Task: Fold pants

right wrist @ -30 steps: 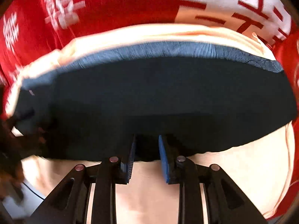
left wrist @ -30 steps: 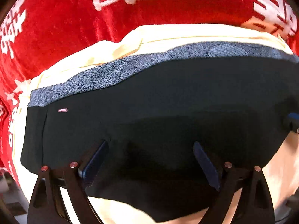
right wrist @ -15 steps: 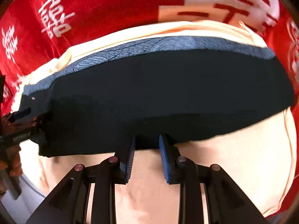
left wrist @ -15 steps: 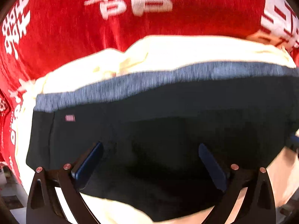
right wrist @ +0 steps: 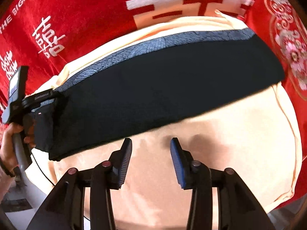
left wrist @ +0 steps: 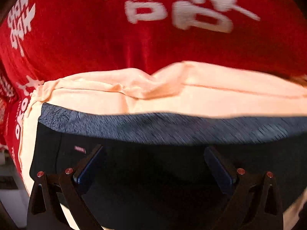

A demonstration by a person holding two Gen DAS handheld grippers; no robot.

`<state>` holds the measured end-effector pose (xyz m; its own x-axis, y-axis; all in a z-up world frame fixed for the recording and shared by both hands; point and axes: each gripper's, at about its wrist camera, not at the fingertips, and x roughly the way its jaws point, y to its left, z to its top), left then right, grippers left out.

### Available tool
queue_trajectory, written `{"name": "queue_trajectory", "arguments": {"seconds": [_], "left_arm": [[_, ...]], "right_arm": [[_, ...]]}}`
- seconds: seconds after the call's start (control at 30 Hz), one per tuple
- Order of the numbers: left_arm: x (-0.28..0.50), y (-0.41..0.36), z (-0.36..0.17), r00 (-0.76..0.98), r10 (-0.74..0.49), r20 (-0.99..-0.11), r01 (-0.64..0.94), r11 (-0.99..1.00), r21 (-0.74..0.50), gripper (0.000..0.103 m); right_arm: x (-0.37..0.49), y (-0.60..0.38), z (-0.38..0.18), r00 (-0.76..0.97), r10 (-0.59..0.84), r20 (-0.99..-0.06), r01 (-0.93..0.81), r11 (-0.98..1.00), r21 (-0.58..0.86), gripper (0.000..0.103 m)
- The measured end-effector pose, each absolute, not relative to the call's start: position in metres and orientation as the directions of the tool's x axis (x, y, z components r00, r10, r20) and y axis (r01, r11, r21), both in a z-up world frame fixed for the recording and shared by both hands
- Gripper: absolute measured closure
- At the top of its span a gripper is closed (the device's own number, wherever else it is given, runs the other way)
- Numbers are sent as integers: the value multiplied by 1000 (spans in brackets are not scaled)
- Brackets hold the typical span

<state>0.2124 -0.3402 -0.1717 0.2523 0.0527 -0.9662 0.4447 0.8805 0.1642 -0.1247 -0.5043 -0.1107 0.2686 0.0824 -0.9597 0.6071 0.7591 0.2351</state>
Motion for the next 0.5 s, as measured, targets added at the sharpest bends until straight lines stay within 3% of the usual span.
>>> {"name": "queue_trajectory", "arguments": {"seconds": [0.17,0.5], "left_arm": [[147,-354,-152,187,-2,-982,532,841,100,1],[49,-410,-148,70,-57,-996,630,777,-1,1]], "right_arm": [[-141,-504,-110,263,124,-957,647,713,270,49],[-188,-517,-118,236,176,-956,721,628,294,45]]}}
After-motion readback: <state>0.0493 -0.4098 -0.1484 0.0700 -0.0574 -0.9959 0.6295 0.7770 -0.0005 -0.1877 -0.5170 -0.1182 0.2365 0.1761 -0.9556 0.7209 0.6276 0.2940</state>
